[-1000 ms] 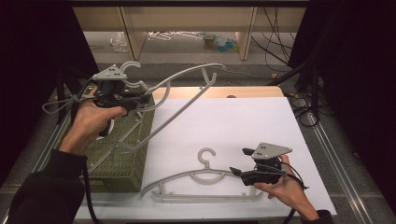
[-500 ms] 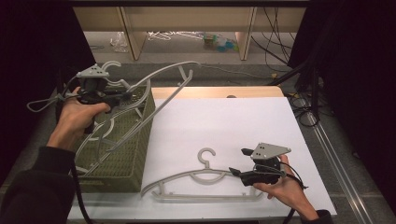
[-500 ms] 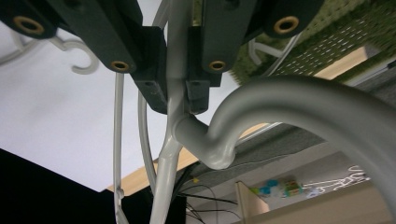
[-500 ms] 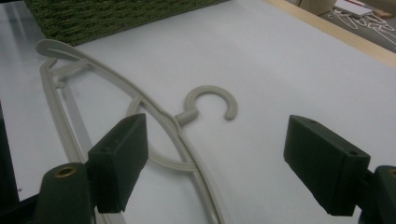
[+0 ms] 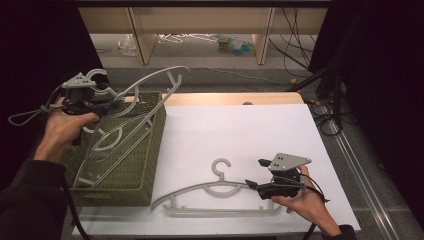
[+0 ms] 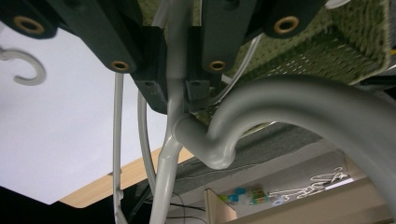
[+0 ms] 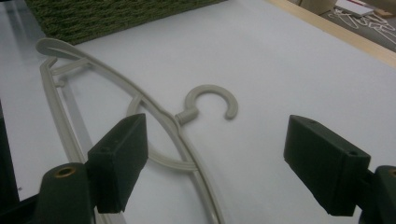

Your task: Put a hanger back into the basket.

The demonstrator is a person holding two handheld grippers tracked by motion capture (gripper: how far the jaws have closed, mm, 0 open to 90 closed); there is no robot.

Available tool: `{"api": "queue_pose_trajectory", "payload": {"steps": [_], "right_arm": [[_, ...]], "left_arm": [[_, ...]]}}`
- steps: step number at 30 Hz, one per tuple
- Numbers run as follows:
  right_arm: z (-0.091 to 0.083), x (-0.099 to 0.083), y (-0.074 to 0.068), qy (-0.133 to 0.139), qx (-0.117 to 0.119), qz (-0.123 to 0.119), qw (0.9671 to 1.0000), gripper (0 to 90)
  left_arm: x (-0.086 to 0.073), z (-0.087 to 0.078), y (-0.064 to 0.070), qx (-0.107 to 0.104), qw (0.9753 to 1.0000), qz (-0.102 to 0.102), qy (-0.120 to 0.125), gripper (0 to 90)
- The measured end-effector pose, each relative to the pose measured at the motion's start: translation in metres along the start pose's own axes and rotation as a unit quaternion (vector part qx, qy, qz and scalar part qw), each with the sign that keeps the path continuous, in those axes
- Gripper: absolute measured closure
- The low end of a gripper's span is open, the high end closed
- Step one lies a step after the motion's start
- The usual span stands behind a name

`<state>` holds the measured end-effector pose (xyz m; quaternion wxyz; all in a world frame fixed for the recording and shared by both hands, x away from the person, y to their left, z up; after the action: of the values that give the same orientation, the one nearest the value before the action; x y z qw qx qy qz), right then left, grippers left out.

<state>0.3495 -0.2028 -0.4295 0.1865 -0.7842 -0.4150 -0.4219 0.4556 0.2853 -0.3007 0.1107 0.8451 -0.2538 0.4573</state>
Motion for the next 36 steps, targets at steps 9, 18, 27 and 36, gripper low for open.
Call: {"api": "queue_pose_trajectory", "payload": {"steps": [9, 18, 27, 36], "right_arm": [[0.0, -0.001, 0.0, -0.005, 0.002, 0.003, 1.0, 22.6], [0.0, 0.0, 0.0, -0.003, 0.001, -0.002, 1.0, 22.5], [0.0, -0.001, 0.0, -0.003, 0.002, 0.004, 1.0, 21.0], [0.001, -0.001, 0.0, -0.001, 0.002, -0.001, 1.0, 20.6]], "left_arm": [[-0.025, -0.002, -0.024, 0.033, 0.9989, -0.032, -0.006, 80.4], [-0.048, -0.004, -0.041, 0.053, 0.9972, -0.051, -0.013, 80.4], [-0.062, -0.002, -0.051, 0.06, 0.9964, -0.045, -0.041, 80.4], [-0.074, 0.0, -0.059, 0.072, 0.9944, -0.041, -0.066, 80.4]]}}
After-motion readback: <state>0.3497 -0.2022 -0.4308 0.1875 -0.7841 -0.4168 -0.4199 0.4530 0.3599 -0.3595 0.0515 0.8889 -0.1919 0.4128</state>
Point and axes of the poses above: each handheld gripper's, and its own axes: z roughly forward along the jaws, x roughly out of its top, y roughly to its right, the point moved 3 cm from there along z, roughly forward along the jaws
